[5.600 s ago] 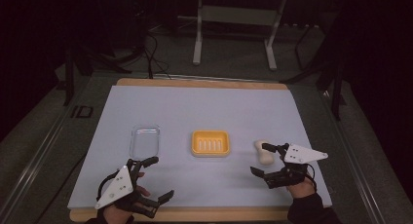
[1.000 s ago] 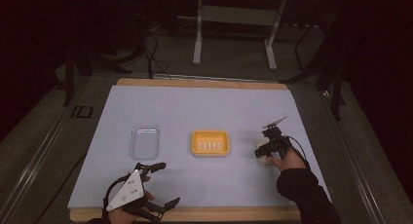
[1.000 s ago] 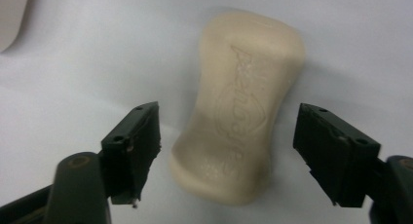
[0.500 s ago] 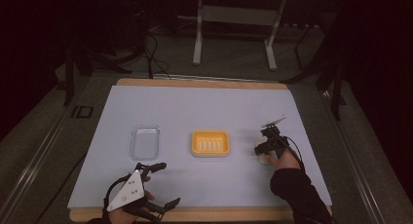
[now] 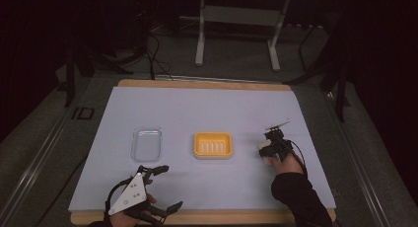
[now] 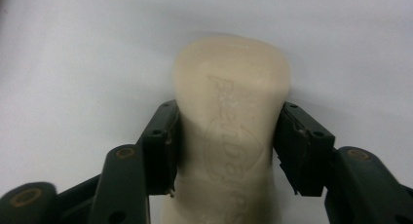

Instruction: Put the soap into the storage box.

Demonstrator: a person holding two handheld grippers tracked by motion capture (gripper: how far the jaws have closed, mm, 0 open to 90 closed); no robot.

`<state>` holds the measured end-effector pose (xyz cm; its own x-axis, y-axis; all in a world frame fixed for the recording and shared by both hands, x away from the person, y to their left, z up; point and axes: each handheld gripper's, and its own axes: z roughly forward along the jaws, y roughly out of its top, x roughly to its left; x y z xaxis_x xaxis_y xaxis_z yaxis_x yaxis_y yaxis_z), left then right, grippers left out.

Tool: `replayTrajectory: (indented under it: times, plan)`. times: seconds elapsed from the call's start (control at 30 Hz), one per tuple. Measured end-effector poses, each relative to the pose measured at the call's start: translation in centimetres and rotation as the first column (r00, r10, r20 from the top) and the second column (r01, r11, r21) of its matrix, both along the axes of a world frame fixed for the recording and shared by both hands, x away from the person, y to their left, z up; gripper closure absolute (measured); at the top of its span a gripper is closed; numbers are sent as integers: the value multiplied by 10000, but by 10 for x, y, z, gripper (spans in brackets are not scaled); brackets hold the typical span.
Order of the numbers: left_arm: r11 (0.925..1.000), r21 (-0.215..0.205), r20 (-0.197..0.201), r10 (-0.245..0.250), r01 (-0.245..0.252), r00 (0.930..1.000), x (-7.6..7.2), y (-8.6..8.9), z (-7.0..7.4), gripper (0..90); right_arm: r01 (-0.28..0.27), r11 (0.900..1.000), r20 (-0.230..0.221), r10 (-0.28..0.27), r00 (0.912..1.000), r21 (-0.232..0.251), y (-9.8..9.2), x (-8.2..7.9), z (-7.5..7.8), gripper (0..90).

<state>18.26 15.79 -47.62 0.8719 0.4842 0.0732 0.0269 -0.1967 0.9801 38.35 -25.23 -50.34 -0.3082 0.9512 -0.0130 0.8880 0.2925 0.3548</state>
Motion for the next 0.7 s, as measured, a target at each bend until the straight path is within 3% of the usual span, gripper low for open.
replayTrajectory:
  times: [0.33,0.57,0.6,0.63,0.7]
  plan:
    - [10000,68,-11,27,-27,10000,1,0,0,1,-119,9998,-238,123,9996,171,-3,3,2,494]
    - [9999,114,-12,8,-8,10000,0,-1,-1,1,-609,9976,-574,627,9964,331,-3,7,4,495]
    - [9999,99,-8,15,-15,10000,0,0,-1,1,-828,9963,-533,839,9950,219,-2,7,5,495]
    - [10000,98,-13,13,-12,10000,1,0,-1,1,-1394,9902,-466,1393,9892,13,-2,8,7,495]
    - [10000,91,-20,10,-10,10000,1,0,-1,1,-1846,9828,-388,1842,9821,-68,-3,8,9,496]
